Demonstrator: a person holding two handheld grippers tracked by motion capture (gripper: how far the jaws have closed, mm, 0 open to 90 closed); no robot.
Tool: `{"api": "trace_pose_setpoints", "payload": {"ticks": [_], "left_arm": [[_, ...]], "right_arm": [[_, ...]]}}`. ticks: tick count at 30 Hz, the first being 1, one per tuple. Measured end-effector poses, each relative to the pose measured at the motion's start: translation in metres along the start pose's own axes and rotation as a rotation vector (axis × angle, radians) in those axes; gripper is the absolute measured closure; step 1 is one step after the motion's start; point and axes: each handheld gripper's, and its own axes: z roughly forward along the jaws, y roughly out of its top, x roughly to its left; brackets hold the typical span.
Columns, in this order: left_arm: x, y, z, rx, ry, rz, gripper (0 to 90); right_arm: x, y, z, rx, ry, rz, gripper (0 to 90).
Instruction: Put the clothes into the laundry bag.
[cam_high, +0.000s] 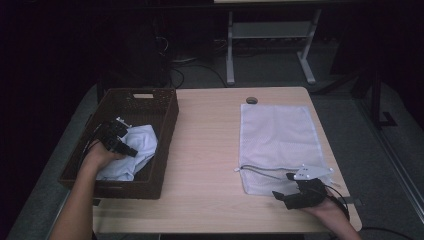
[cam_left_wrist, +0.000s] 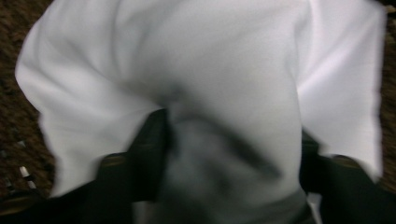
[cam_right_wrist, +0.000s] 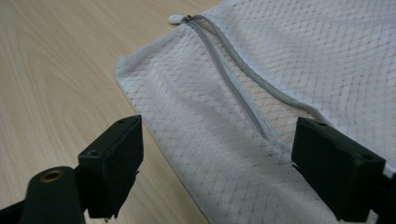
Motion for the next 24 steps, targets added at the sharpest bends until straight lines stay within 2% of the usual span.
{"api": "trace_pose_setpoints", "payload": {"ticks": [3, 6, 15, 24], "left_arm": [[0.0, -0.001, -0.002, -0.008, -0.01, -0.014, 61.3], [0.001, -0.002, -0.006, -0.023, -0.019, -0.028, 67.0], [0.003, 0.0, -0.024, -0.064, -0.052, -0.053, 68.7], [-0.001, 0.006, -0.046, -0.096, -0.07, -0.041, 69.0]], "right_arm": [[0.0, 0.0, 0.0, 0.0, -0.001, 0.0, 16.5], [0.0, 0.0, 0.0, 0.0, -0.001, 0.001, 16.5], [-0.001, 0.0, -0.001, -0.007, -0.008, 0.007, 16.6], [-0.001, -0.001, -0.002, -0.012, -0.012, 0.009, 16.7]]}}
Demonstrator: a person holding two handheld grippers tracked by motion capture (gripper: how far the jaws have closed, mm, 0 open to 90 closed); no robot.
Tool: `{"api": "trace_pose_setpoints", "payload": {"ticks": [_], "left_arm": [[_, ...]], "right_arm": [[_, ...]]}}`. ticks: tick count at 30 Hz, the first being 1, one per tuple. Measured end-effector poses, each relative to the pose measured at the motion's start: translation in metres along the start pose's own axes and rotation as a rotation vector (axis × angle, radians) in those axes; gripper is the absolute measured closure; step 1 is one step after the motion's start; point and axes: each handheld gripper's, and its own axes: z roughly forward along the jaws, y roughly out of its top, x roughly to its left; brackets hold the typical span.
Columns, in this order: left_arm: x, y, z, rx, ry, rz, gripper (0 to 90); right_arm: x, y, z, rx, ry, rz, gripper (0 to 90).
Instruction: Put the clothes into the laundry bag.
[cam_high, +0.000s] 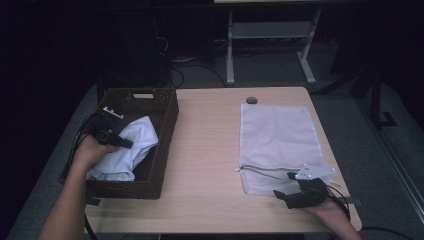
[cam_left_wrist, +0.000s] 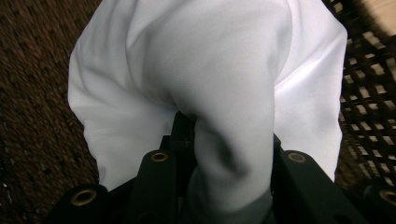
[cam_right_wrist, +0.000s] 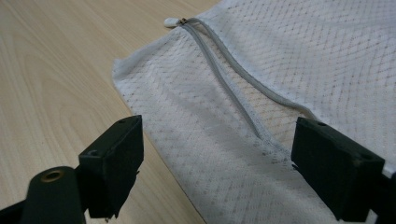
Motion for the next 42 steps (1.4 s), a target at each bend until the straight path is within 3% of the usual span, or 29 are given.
{"api": "trace_pose_setpoints", "payload": {"ticks": [12, 19, 30, 37, 42], "left_arm": [[-0.01, 0.016, -0.044, -0.048, -0.002, 0.046, 69.1], [-0.018, 0.024, -0.076, -0.122, -0.013, 0.067, 69.3], [-0.037, 0.035, -0.096, -0.18, -0.071, 0.101, 69.2], [-0.061, 0.046, -0.099, -0.202, -0.096, 0.123, 69.2], [-0.084, 0.059, -0.101, -0.219, -0.122, 0.167, 69.2]], "right_arm": [[0.0, 0.0, 0.0, -0.003, -0.001, 0.001, 16.6], [0.0, 0.001, 0.0, -0.004, -0.002, 0.003, 16.6], [0.0, 0.001, 0.0, -0.003, -0.004, 0.003, 16.7], [0.0, 0.0, 0.0, -0.003, -0.003, 0.007, 16.7], [0.0, 0.001, 0.0, -0.006, -0.003, 0.009, 16.6]]}}
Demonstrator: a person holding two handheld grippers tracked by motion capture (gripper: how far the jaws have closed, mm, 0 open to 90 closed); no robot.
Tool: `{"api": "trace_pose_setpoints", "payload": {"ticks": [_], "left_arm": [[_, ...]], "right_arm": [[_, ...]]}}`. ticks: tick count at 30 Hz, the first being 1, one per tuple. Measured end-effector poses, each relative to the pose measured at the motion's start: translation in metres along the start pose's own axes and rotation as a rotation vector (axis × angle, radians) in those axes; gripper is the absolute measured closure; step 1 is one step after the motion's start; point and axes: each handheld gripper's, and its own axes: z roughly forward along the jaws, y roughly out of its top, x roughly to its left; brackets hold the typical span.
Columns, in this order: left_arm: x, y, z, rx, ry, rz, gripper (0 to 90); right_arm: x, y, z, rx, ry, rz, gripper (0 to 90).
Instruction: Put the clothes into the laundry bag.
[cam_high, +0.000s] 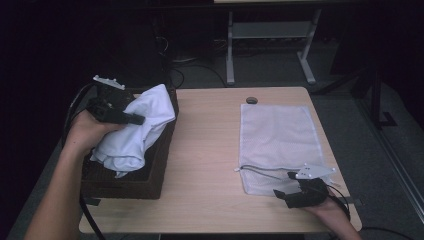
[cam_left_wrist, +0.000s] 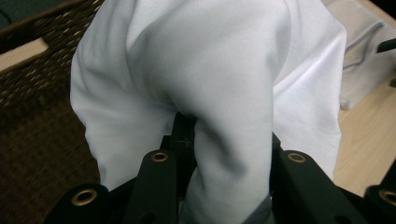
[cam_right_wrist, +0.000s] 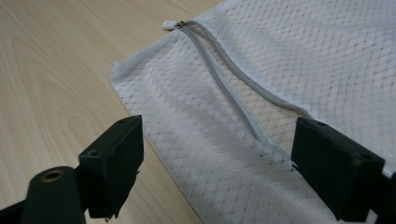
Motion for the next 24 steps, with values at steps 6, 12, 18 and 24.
{"api": "trace_pose_setpoints", "payload": {"ticks": [6, 12, 18, 24], "left_arm": [[-0.022, 0.018, 0.004, -0.023, -0.028, 0.046, 69.2], [-0.041, 0.032, 0.009, -0.041, -0.052, 0.091, 69.2], [-0.064, 0.046, 0.018, -0.052, -0.088, 0.132, 69.2], [-0.085, 0.057, 0.031, -0.05, -0.107, 0.146, 69.2]], "right_arm": [[-0.001, 0.0, -0.001, -0.005, 0.0, -0.003, 16.6], [0.0, 0.0, -0.001, -0.006, 0.004, -0.003, 16.6], [0.0, 0.0, -0.001, -0.007, 0.004, -0.005, 16.6], [0.0, 0.0, -0.001, -0.007, 0.004, -0.006, 16.6]]}}
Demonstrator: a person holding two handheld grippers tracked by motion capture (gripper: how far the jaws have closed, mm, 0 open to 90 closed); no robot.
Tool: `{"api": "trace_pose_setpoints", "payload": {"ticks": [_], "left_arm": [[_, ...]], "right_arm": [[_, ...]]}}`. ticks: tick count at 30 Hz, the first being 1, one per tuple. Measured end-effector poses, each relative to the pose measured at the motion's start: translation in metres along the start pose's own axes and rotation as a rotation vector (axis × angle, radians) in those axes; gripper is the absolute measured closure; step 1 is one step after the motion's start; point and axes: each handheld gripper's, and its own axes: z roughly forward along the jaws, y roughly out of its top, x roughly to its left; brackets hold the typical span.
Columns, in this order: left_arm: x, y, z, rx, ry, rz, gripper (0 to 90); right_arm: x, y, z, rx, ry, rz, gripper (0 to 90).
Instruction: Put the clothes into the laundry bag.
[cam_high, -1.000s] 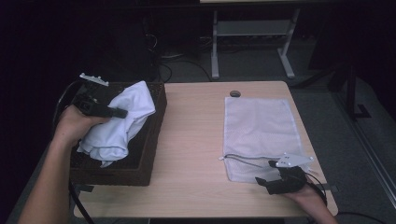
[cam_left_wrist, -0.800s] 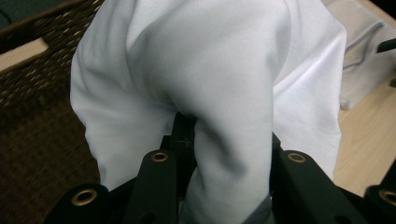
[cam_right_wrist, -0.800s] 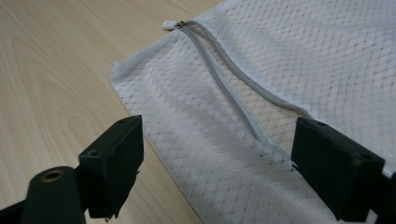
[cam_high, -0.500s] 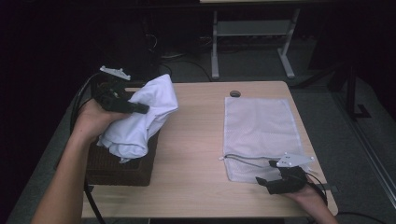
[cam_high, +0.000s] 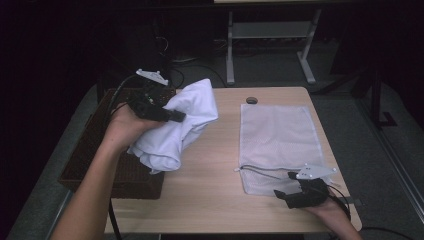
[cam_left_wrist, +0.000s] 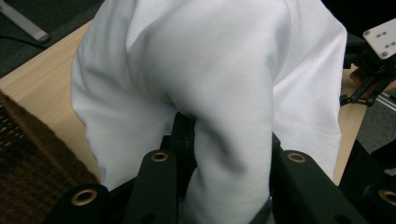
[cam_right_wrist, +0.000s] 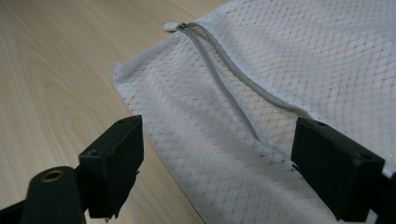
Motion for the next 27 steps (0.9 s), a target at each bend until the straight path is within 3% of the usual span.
{"api": "trace_pose_setpoints", "payload": {"ticks": [5, 12, 18, 27], "left_arm": [[-0.016, 0.007, 0.019, 0.017, -0.028, 0.016, 69.2], [-0.028, 0.004, 0.041, 0.033, -0.048, 0.031, 69.2], [-0.037, -0.007, 0.064, 0.071, -0.062, 0.036, 69.1], [-0.045, -0.035, 0.1, 0.131, -0.064, 0.027, 69.0]], "right_arm": [[0.0, 0.0, 0.0, -0.003, -0.001, 0.001, 16.7], [0.0, -0.001, -0.001, -0.004, -0.001, -0.001, 16.6], [-0.001, -0.001, -0.001, -0.006, -0.002, 0.0, 16.6], [-0.002, -0.001, -0.001, -0.002, -0.003, 0.001, 16.6]]}}
